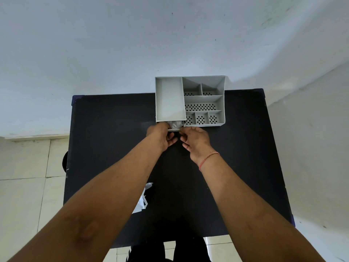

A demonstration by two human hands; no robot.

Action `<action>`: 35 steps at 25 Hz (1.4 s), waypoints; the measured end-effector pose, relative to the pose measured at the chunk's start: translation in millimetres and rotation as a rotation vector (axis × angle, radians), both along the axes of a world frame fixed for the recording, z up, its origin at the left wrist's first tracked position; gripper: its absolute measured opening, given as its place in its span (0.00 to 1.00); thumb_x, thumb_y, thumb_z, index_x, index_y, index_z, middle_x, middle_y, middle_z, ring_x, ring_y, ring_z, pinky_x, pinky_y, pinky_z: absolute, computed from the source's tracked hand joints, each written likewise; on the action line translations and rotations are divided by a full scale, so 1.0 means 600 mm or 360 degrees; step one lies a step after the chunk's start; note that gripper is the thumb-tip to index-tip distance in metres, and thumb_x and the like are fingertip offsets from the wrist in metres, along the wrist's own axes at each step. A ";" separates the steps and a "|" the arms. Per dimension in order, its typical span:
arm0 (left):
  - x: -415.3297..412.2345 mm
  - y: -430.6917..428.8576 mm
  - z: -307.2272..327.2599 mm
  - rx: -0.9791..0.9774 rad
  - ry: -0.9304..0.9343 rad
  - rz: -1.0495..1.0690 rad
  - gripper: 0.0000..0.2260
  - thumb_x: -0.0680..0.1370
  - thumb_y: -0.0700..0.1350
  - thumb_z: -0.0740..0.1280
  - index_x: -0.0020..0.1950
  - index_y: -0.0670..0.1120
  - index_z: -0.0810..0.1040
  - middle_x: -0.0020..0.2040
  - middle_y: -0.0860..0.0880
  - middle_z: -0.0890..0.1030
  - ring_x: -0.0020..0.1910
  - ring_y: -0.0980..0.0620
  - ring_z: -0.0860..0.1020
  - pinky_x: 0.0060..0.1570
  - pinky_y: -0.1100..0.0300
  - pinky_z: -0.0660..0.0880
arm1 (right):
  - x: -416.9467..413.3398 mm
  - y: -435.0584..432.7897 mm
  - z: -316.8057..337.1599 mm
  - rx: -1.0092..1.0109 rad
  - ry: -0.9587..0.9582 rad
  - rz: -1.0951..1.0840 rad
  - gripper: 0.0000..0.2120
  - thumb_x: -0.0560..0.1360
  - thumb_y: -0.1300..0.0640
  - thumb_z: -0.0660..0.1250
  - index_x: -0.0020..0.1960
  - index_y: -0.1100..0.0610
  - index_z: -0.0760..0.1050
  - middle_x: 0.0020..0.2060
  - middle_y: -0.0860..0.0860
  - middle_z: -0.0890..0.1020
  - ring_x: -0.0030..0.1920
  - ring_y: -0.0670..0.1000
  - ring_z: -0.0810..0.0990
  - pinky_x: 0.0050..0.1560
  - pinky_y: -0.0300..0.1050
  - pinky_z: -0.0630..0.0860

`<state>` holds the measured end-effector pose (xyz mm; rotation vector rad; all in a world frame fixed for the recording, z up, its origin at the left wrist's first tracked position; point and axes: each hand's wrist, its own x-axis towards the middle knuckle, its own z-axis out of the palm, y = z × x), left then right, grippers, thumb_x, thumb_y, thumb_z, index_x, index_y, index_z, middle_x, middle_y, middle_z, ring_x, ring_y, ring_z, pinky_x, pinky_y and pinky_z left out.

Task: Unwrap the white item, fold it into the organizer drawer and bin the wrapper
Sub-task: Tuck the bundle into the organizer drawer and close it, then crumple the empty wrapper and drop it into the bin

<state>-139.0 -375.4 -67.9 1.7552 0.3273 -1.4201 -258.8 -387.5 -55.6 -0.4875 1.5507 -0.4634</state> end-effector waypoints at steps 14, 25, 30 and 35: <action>0.037 0.034 0.049 -0.0300 0.0308 0.0363 0.14 0.78 0.28 0.54 0.57 0.33 0.77 0.62 0.34 0.82 0.54 0.39 0.85 0.70 0.40 0.77 | 0.017 -0.039 0.006 0.0086 -0.0093 -0.0037 0.10 0.79 0.65 0.70 0.59 0.58 0.80 0.47 0.52 0.86 0.42 0.47 0.85 0.59 0.52 0.78; 0.079 0.109 0.044 -0.0256 0.0155 -0.0038 0.09 0.84 0.39 0.63 0.59 0.42 0.81 0.59 0.41 0.87 0.56 0.43 0.87 0.62 0.44 0.81 | 0.043 0.011 0.020 0.0166 -0.0134 0.0163 0.08 0.82 0.55 0.67 0.59 0.55 0.81 0.48 0.51 0.86 0.52 0.51 0.86 0.61 0.55 0.78; 0.147 0.253 0.033 0.0036 -0.0216 -0.0191 0.07 0.84 0.42 0.66 0.59 0.44 0.82 0.57 0.42 0.86 0.52 0.45 0.85 0.57 0.46 0.83 | 0.101 0.107 0.027 0.0060 0.0015 0.0912 0.06 0.80 0.52 0.71 0.55 0.53 0.80 0.54 0.51 0.86 0.58 0.54 0.85 0.62 0.56 0.78; 0.205 0.420 -0.001 0.0337 -0.0524 -0.0211 0.04 0.81 0.43 0.71 0.54 0.45 0.82 0.59 0.40 0.83 0.55 0.42 0.82 0.57 0.41 0.83 | 0.149 0.196 -0.019 -0.0225 0.0694 0.1780 0.28 0.75 0.48 0.77 0.70 0.58 0.75 0.66 0.54 0.80 0.66 0.57 0.80 0.60 0.47 0.76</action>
